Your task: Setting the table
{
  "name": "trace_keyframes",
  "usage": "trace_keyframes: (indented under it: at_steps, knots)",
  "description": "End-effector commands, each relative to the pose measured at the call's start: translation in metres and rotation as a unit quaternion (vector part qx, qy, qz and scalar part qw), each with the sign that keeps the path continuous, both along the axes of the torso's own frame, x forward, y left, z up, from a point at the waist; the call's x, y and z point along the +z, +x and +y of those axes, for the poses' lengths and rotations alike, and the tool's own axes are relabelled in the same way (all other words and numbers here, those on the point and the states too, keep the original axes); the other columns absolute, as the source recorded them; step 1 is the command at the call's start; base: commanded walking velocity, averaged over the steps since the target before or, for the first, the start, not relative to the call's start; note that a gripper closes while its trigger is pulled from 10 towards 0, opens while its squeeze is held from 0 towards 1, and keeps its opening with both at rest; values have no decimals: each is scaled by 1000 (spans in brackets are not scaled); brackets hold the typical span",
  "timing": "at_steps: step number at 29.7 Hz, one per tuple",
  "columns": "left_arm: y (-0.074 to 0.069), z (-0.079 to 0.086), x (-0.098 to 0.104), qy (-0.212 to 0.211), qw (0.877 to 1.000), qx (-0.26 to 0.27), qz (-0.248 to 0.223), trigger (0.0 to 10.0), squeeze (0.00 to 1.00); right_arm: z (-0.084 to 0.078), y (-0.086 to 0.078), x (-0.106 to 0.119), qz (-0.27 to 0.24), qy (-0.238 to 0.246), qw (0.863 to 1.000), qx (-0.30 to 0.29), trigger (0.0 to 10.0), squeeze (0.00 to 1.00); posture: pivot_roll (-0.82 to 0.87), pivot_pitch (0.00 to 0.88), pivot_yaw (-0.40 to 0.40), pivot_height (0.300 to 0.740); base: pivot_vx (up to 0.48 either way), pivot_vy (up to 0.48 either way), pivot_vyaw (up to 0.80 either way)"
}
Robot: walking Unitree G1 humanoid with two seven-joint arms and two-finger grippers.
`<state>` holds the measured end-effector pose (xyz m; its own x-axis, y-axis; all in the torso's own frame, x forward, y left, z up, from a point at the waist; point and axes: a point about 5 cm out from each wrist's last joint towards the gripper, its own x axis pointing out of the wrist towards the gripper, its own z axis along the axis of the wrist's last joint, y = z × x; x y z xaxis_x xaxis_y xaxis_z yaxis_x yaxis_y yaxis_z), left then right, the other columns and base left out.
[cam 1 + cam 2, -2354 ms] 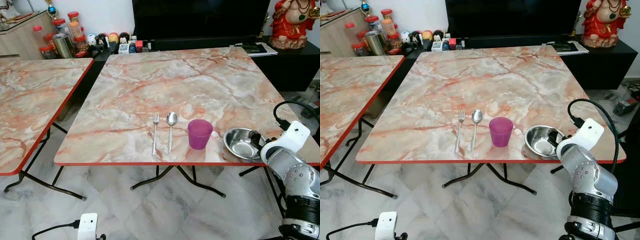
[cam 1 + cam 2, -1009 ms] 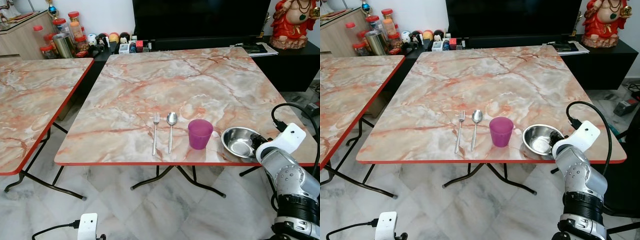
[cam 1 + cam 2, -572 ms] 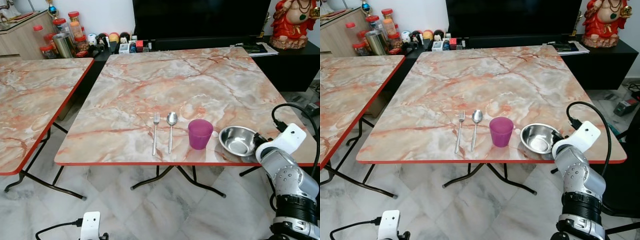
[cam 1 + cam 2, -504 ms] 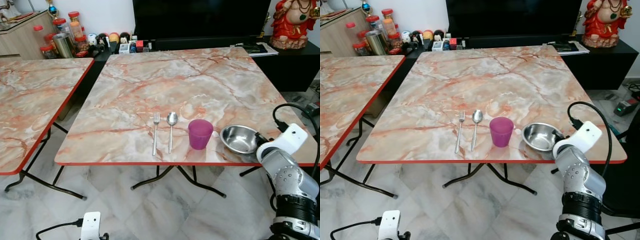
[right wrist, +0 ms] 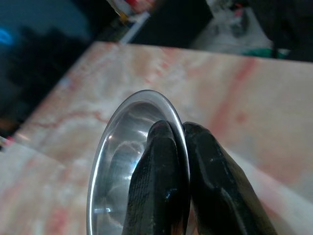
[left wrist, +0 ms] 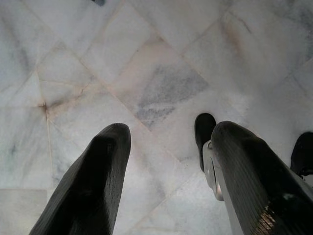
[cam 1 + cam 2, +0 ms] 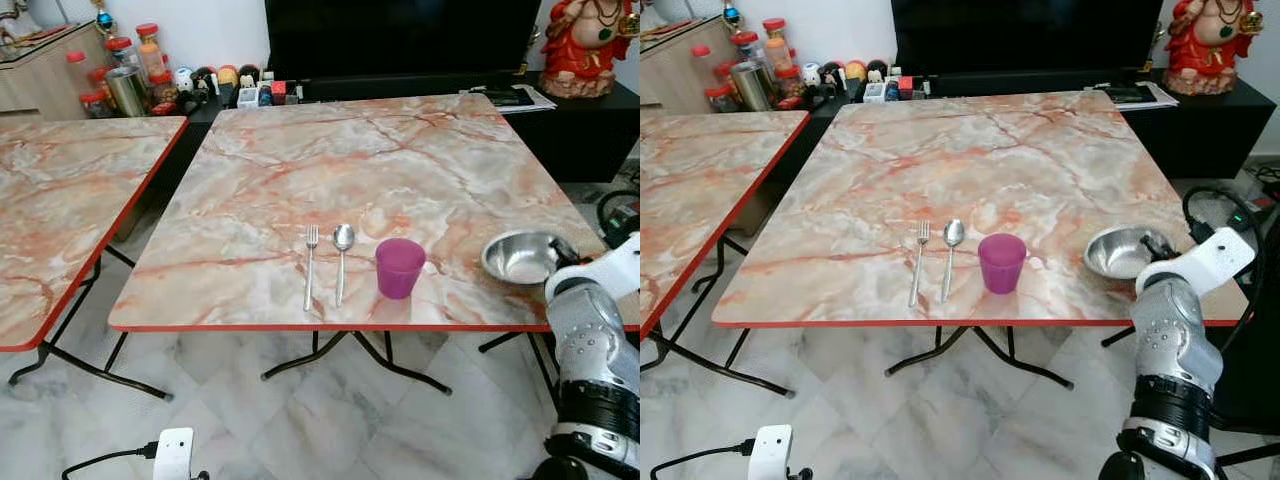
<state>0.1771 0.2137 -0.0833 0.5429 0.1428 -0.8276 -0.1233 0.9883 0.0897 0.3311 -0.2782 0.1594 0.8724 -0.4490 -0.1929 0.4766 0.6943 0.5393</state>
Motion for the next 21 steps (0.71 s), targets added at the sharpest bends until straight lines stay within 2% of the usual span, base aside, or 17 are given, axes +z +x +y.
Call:
trace_keyframes:
  at_steps: [1,3,4,5,11,17,21]
  knots:
    - [-2,6,0,7,1000,3,2,10000,0,8,6,20,-60,3,998,12,10000,0,-79,0,78,740,0,0,0]
    - [-2,6,0,10,1000,2,1,10000,0,13,8,28,-97,15,995,14,10000,0,-80,0,80,740,0,0,0]
    - [-1,6,1,15,1000,-2,0,10000,0,22,11,38,-149,36,988,19,10000,0,-79,0,82,740,0,0,0]
    - [-1,5,1,17,1000,-3,1,10000,0,25,12,42,-167,43,985,21,10000,0,-79,0,82,740,0,0,0]
    - [-2,4,0,15,1000,3,1,10000,0,32,14,58,-235,48,970,21,10000,0,-69,0,76,740,0,44,0]
    - [-5,6,-1,15,1000,6,3,10000,0,36,15,68,-267,48,962,31,10000,0,-75,0,76,740,0,407,0]
    - [-8,12,-1,17,1000,8,6,10000,0,41,17,66,-271,49,960,38,10000,0,-75,0,76,740,0,480,0]
